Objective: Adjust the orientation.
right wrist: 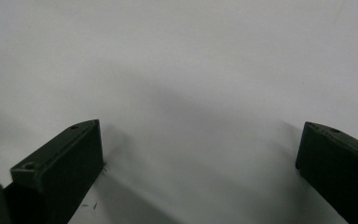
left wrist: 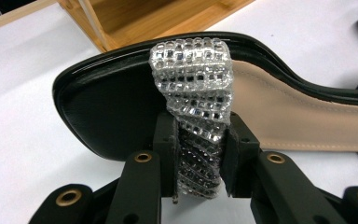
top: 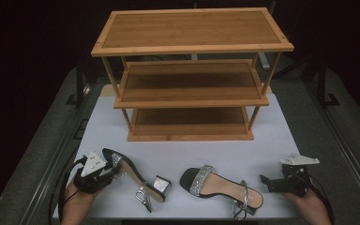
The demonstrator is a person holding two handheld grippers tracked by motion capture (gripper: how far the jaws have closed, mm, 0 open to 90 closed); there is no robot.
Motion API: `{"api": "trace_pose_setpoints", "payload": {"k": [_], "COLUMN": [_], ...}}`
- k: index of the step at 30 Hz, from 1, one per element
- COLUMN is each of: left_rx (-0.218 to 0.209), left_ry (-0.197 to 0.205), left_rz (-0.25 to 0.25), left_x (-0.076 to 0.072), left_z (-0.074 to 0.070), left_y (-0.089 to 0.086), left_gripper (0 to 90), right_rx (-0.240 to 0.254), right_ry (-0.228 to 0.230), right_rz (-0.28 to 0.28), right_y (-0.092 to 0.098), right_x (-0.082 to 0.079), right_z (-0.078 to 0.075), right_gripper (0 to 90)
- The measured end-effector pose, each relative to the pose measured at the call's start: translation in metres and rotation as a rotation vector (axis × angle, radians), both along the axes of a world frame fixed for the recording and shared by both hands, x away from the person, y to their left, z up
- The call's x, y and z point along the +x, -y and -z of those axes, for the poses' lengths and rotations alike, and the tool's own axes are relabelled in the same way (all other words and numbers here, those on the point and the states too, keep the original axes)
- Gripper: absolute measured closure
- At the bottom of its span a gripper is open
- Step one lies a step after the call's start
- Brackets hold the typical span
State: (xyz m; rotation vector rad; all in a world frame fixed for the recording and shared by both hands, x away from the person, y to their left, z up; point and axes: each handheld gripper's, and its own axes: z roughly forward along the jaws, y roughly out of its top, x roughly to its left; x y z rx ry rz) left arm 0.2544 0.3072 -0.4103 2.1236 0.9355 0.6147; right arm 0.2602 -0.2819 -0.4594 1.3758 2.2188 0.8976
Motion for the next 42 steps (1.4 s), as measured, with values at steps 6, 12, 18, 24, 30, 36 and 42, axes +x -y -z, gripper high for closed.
{"api": "trace_pose_setpoints", "payload": {"k": [6, 12, 18, 24, 30, 36, 42], "left_rx": [-0.007, -0.018, -0.019, 0.01, 0.028, 0.009, -0.099], "left_ry": [-0.015, -0.035, -0.039, -0.049, -0.052, -0.019, -0.031], "left_rz": [-0.001, -0.014, -0.016, -0.027, -0.031, -0.029, 0.049], "left_x": [0.011, 0.029, 0.042, 0.063, 0.071, 0.064, 0.042], "left_z": [-0.001, -0.002, -0.001, 0.006, 0.012, 0.005, -0.011], "left_y": [0.003, 0.007, 0.011, 0.021, 0.028, 0.028, 0.033], "left_gripper": [70.2, 70.1, 69.8, 69.5, 64.5, 60.5, 54.1], "right_rx": [0.0, 0.0, 0.0, 0.0, 0.002, 0.002, 0.001], "right_ry": [0.0, 0.0, 0.0, 0.0, 0.001, 0.002, 0.0], "right_rz": [0.0, 0.0, 0.0, 0.0, 0.0, 0.001, 0.001], "right_y": [0.0, 0.0, 0.0, 0.0, 0.0, 0.0, 0.0], "right_x": [0.0, 0.0, 0.0, 0.0, 0.0, 0.0, 0.0], "right_z": [0.0, 0.0, 0.0, 0.0, 0.0, 0.0, 0.0], "right_gripper": [0.2, 0.2, 0.1, 0.2, 0.1, 0.2, 0.2]}}
